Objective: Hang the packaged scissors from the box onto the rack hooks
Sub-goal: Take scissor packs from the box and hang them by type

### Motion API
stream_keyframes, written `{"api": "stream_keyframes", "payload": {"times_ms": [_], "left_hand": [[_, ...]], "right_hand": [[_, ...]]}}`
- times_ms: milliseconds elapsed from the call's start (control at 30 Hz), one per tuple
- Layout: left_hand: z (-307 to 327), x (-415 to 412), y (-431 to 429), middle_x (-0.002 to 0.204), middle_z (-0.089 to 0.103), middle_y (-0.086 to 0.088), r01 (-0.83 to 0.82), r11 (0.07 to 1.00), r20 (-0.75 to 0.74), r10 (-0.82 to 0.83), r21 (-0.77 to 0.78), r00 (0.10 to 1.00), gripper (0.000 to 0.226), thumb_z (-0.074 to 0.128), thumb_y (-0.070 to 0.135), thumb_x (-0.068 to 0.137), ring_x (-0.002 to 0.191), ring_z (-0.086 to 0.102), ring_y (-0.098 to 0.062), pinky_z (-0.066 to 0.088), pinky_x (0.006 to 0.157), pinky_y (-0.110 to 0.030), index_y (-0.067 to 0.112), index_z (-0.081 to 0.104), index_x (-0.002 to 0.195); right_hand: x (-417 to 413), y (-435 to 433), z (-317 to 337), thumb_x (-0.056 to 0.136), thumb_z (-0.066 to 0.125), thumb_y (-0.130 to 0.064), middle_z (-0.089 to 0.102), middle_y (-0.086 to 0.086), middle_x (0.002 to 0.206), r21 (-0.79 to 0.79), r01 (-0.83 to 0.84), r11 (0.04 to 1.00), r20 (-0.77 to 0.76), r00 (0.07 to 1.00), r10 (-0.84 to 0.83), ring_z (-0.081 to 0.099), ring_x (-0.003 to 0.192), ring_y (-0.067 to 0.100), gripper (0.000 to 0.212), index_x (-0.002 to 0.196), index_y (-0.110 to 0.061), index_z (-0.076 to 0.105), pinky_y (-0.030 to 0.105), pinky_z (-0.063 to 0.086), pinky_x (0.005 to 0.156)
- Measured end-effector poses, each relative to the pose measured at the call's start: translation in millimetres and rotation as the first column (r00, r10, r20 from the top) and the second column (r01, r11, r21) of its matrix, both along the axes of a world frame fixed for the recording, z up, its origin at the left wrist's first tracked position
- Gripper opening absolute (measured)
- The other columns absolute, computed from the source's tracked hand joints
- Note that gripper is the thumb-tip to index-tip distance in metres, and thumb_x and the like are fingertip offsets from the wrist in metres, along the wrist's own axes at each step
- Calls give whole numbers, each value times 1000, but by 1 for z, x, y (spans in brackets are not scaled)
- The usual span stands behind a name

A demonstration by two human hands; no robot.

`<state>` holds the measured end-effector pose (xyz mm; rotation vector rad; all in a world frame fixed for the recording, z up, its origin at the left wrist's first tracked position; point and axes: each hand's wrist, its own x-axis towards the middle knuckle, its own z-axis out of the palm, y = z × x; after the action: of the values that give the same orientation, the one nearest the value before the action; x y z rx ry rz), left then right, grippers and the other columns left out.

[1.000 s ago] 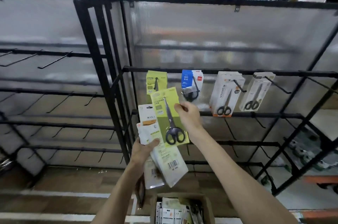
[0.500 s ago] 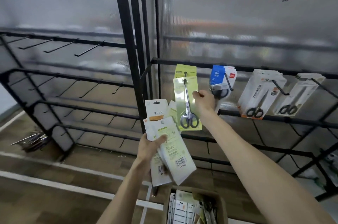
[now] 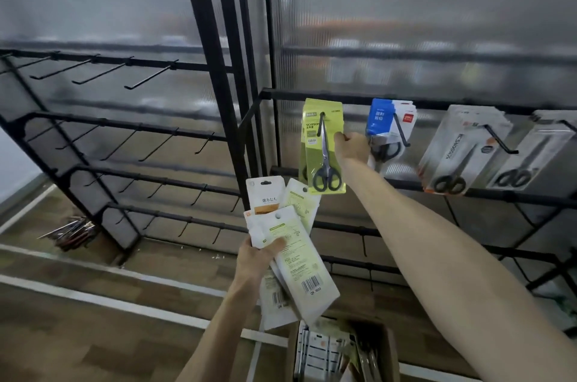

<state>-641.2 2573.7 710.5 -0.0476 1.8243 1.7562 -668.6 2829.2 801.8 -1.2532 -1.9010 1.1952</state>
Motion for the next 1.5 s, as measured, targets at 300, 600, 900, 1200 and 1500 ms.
{"api": "stream_keyframes", "payload": {"times_ms": [300, 600, 900, 1200, 1500], "left_hand": [[9, 46, -34, 100, 78, -15, -2, 996, -9, 3, 86, 1000, 22, 75, 5, 87, 88, 77, -33, 64, 71, -44, 1, 69, 108], [39, 94, -7, 98, 79, -13, -26, 990, -25, 30, 140, 999, 34, 83, 13, 82, 88, 77, -30, 62, 75, -40, 0, 71, 111], [51, 117, 0, 92, 79, -6, 34, 989, -56, -26, 145, 998, 36, 83, 12, 82, 74, 77, -19, 60, 55, -28, 4, 65, 113], [60, 77, -9, 97, 79, -7, 154, 976, -102, -139, 157, 985, 37, 82, 15, 84, 87, 78, -27, 63, 80, -46, 10, 63, 114], [61, -9, -33, 98, 79, -8, 178, 976, -118, -163, 125, 979, 36, 81, 14, 85, 88, 77, -28, 62, 84, -49, 5, 63, 115]], "right_hand": [[107, -79, -7, 98, 57, -34, 44, -4, 77, -94, -516, 852, 59, 851, 522, 44, 70, 13, 20, 87, -18, 49, 26, 34, 57], [200, -127, -25, 78, 84, -29, 65, -2, 106, -359, -495, 792, -10, 850, 527, 66, 89, 10, 56, 117, -11, 48, 25, 53, 61], [249, -87, 2, 96, 55, -9, 65, 15, 109, -533, -267, 803, -275, 952, 134, 65, 90, 26, 26, 121, -11, 52, 32, 50, 64], [196, -116, 4, 92, 62, -51, 60, 6, 120, -347, -336, 875, -99, 941, 322, 58, 107, 20, 49, 118, -13, 45, 39, 47, 88], [140, -128, 17, 94, 68, -16, 60, -4, 109, -181, -206, 962, -274, 950, 152, 59, 96, 6, 37, 121, -16, 43, 29, 47, 85]]}}
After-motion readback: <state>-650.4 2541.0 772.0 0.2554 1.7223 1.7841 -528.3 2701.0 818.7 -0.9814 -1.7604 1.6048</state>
